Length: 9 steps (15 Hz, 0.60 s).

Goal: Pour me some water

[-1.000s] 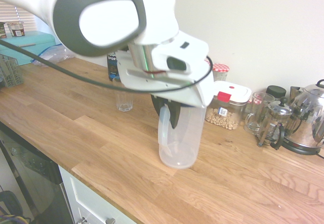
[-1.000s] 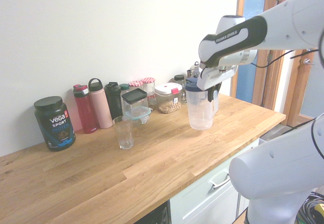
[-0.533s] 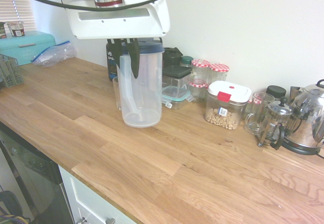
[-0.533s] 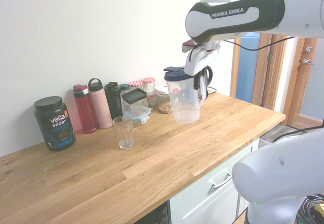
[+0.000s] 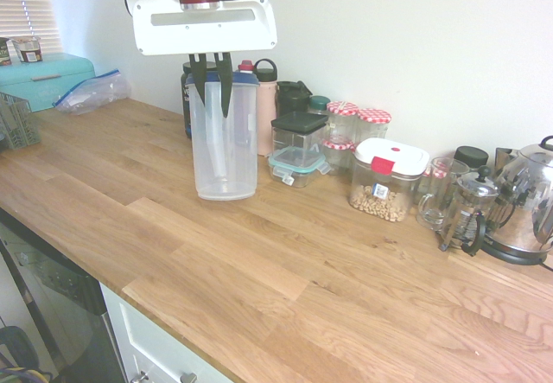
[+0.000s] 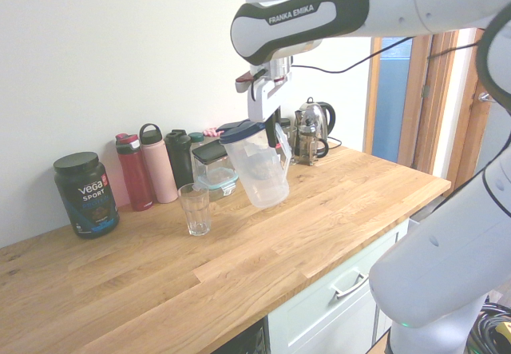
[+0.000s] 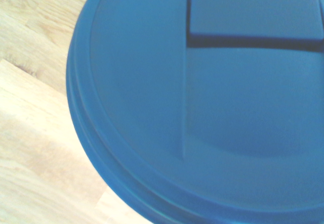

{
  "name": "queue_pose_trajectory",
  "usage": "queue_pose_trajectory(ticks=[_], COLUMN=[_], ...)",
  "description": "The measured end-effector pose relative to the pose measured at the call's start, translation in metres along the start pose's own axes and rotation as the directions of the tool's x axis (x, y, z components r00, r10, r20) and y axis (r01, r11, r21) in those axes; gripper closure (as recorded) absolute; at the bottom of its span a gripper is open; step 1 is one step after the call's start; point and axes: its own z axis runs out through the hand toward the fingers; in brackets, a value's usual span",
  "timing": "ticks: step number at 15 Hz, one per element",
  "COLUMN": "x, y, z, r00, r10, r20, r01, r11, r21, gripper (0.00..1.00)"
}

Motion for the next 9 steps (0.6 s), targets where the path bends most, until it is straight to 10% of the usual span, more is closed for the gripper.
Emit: queue_pose_trajectory(ticks=[9], x=[0.021], y=[-0.072], z=[0.044], r00=[0.987], r10=[-0.15], r20=[0.065], r01=[0.159], r11=[0.972], r21=[-0.175], gripper=[1.0])
